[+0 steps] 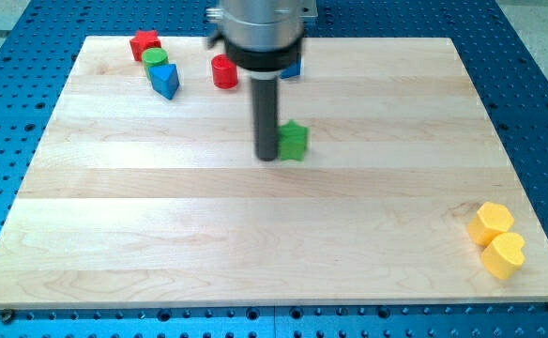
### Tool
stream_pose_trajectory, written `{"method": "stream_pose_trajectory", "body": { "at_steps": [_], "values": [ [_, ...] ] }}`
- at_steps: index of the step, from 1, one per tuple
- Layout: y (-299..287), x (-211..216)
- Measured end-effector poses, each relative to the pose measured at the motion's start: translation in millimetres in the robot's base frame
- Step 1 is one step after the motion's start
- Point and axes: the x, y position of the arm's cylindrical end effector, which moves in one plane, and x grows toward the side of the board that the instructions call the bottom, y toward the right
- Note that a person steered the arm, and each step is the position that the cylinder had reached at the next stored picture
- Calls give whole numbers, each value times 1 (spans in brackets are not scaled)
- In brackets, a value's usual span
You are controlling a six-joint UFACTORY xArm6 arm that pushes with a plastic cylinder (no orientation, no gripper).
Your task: Keep green star in between cube and hexagon
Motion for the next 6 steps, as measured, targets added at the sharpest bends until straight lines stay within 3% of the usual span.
{"method": "stream_pose_trajectory", "body": {
  "at_steps": [1,2,3,4,5,6],
  "values": [
    [-6,-34],
    [8,-21],
    [64,26],
    [81,23],
    [26,-9],
    [64,-18]
  ]
}}
